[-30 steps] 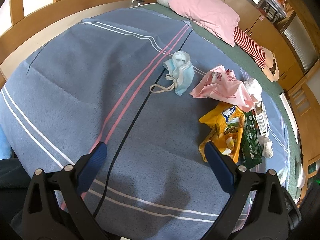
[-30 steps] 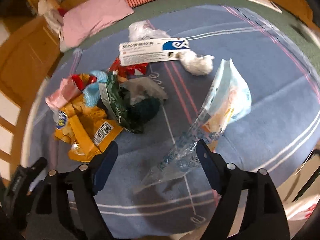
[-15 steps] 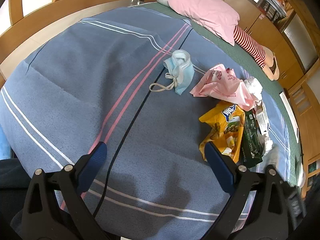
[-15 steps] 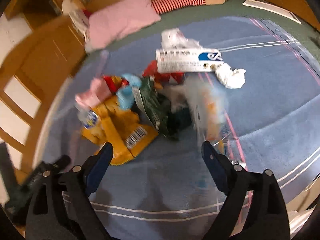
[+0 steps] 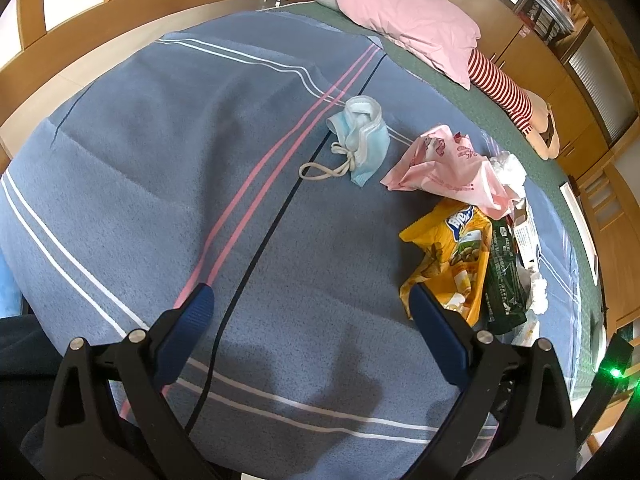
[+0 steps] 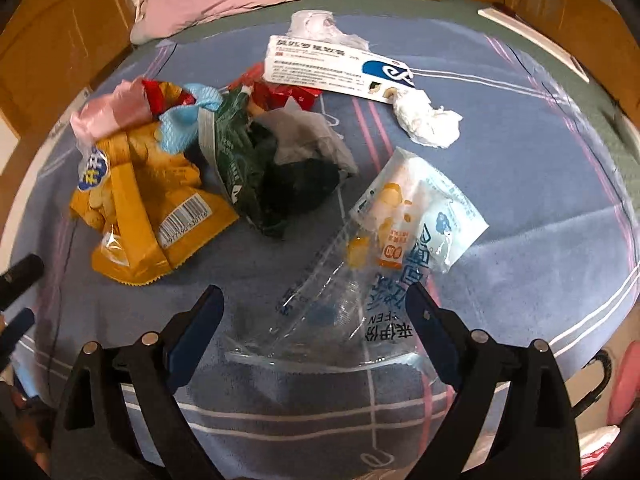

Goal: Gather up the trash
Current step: 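Lift the clear plastic packet with the right gripper, then grasp the yellow snack bag with the left gripper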

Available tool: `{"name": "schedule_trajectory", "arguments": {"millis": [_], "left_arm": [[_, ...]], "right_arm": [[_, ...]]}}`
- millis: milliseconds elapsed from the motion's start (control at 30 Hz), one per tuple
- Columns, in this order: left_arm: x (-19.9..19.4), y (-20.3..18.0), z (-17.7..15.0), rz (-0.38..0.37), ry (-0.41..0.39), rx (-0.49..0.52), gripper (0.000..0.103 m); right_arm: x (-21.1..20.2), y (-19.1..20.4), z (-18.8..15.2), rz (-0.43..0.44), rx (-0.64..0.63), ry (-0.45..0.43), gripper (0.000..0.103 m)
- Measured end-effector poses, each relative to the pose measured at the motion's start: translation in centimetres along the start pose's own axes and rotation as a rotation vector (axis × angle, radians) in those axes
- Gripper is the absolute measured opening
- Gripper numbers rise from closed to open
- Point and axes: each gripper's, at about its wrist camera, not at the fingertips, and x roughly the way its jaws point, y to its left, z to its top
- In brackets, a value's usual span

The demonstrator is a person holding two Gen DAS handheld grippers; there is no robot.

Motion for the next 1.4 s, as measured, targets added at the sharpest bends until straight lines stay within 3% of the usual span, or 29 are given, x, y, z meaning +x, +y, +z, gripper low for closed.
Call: {"name": "schedule_trajectory", "arguments": {"millis": [33,100,167,333,467,667,767,867,933,1067,1100,1200,1267,1367,1400], "left_arm": [[0.0,0.0,0.0,0.000,0.001,0.002,0.098],[0.0,-0.1,0.0,0.000,0.000,0.004,0.098],[0.0,-0.1,0.0,-0.001,0.001,0.002,0.098],[0.3,0.2,0.0,-0.015,0.018,-0.019,0.098],[0.3,0.2,0.0,-0.038,0.022,-0.028,0.098],[-0.3,-0.9,0.0,-0.150,-0.007,-0.013,0.098],[-0.2,-1.7,0.5,-0.290,-0.023,-0.031,0.098],[0.7,-4.2,0.5,-0.313,-0.003,0.049,0.100],[2.1,-6.0,0.1,-0.323,0.059,0.112,0.100],[3.8,-7.4,-0.3,-0.283,0.093,0.150,0.099],[4.2,-7.5,-0.4,-0.282,0.100,0.151,0.097],[5.5,-7.2,-0.6,-0.301,0.171,0.145,0.060],[5.5,-6.9,-0.8,-0.343,0.180,0.120,0.056],[4.9,-7.4,-0.9,-0.320,0.134,0.171,0.045],[4.7,-7.6,-0.8,-0.322,0.129,0.180,0.035]], "right_arm": [[0.1,0.2,0.0,-0.007,-0.010,0.002,0.089],[0.0,0.3,0.0,-0.017,-0.025,-0.004,0.078],[-0.3,0.3,-0.2,-0.017,-0.029,-0.011,0.054],[-1.0,-0.7,-0.3,0.065,0.026,-0.022,0.030],[-2.5,-1.7,-0.7,0.106,0.071,-0.063,0.019],[-3.4,-3.3,-1.9,0.136,0.115,-0.062,0.019],[-3.2,-4.1,-2.4,0.137,0.138,-0.046,0.019],[-3.2,-4.6,-2.8,0.141,0.158,-0.038,0.019],[-3.4,-4.8,-3.0,0.139,0.159,-0.039,0.019],[-3.5,-4.9,-3.4,0.136,0.153,-0.033,0.019],[-3.5,-5.0,-3.6,0.135,0.153,-0.034,0.019],[-3.7,-5.3,-3.9,0.134,0.156,-0.035,0.019],[-3.7,-5.5,-4.1,0.134,0.163,-0.038,0.019],[-3.6,-5.6,-4.2,0.133,0.169,-0.040,0.019],[-3.5,-5.5,-4.3,0.131,0.166,-0.040,0.019]]}}
